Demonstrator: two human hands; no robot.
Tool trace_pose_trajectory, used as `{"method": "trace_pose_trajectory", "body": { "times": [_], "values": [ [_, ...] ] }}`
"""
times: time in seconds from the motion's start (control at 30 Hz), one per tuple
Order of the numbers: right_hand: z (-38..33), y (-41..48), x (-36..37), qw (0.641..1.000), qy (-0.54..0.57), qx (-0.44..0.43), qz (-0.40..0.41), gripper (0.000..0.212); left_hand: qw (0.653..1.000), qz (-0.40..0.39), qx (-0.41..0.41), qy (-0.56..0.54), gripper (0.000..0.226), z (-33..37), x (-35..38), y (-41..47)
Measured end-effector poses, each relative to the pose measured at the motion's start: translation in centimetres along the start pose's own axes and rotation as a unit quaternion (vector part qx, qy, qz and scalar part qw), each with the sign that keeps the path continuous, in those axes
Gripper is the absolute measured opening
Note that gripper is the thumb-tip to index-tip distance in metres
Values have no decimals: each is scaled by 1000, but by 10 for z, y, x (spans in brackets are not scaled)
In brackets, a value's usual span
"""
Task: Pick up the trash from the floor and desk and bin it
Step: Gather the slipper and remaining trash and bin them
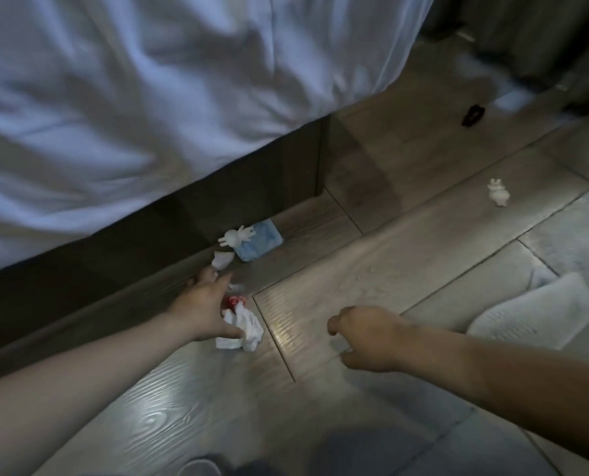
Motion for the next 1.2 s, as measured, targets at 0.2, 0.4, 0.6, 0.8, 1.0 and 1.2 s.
{"method": "trace_pose_trajectory", "body": {
  "times": [0.2,0.4,0.6,0.8,1.0,1.2],
  "values": [
    [-25,-13,18,999,5,-29,-23,51,1000,-4,7,-30,131,-8,14,13],
    [-8,4,4,1000,-8,-1,4,50,995,7,-3,-102,140,-18,18,35],
    [5,10,5,1000,8,10,6,51,984,115,-8,-139,128,-21,3,52],
    [15,15,7,999,13,34,1,51,978,129,20,-165,119,0,-6,67],
    [21,12,15,999,18,45,-18,50,987,91,69,-110,126,12,-16,83],
    [24,15,20,998,21,53,-32,52,997,4,66,-37,124,22,-14,100]
  ]
}}
Point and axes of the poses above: each hand's wrist, its own y-axis towards the middle knuckle, its own x-axis out of the palm, z = x × y, the point moved 8 cm from there along y, towards the middle knuckle, and after that the axes turned 6 degrees about y, right-handed, at the moved point
